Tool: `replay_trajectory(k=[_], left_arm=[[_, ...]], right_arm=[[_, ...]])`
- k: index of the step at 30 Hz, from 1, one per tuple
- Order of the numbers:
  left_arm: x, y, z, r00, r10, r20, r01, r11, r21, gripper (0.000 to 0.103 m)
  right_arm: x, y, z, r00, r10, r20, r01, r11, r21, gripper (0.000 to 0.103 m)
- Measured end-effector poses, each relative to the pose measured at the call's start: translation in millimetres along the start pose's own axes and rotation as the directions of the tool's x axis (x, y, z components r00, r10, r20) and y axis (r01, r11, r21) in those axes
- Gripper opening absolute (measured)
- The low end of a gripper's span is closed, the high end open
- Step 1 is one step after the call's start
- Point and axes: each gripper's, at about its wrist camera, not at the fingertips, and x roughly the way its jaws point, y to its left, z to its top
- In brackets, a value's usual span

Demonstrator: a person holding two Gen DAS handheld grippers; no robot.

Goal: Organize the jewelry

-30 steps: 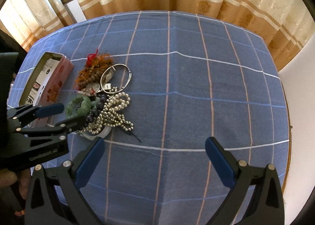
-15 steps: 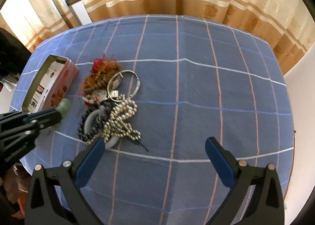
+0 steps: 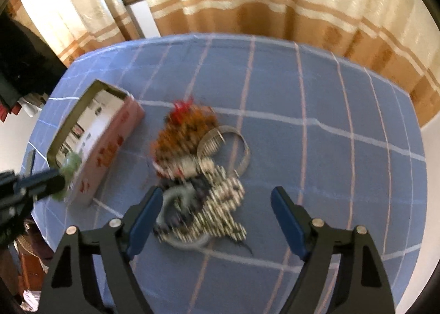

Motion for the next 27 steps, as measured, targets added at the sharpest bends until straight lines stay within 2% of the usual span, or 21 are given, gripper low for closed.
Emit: replay_trajectory(k=[4, 6, 10, 13, 18, 21, 27], left_arm=[[-5.5, 17.3, 9.2, 0.999, 0.018, 0.026, -0.018, 1.0, -0.025, 0.008], [-9.0, 28.1, 14.0, 0.999, 0.027, 0.041, -0.025, 0.999, -0.048, 0.008], [-10.6, 48.6, 22.3, 0.997, 0.055, 0.061, -0.05, 0.995, -0.083, 0.008], [-5.9, 67.8, 30.8, 0.995, 0.082, 0.065, -0.074, 0.991, -0.113, 0.008], [4.4, 91.9, 34.2, 0.994, 0.1, 0.05, -0.092, 0.985, -0.147, 0.008], [8.1, 100.4, 32.8, 0.994, 0.103, 0.042, -0.095, 0.983, -0.159, 0.008], [9.5, 113.9, 33.7, 0.993, 0.116, 0.035, -0.108, 0.978, -0.177, 0.008]], right_arm=[[13.8, 17.5, 28.6, 0.999, 0.024, 0.039, -0.023, 0.999, -0.047, 0.073], [24.8, 27.7, 44.5, 0.998, 0.041, 0.051, -0.038, 0.997, -0.072, 0.064], [46.5, 39.9, 62.6, 0.997, 0.056, 0.044, -0.051, 0.994, -0.098, 0.057], [64.7, 46.8, 67.3, 0.999, 0.045, 0.01, -0.043, 0.991, -0.124, 0.047], [84.9, 47.8, 65.9, 0.998, 0.038, -0.051, -0.045, 0.989, -0.143, 0.016], [83.2, 44.6, 62.9, 0.997, 0.053, -0.056, -0.06, 0.988, -0.141, 0.01], [61.4, 42.4, 64.1, 0.993, 0.112, -0.025, -0.114, 0.987, -0.109, 0.008]])
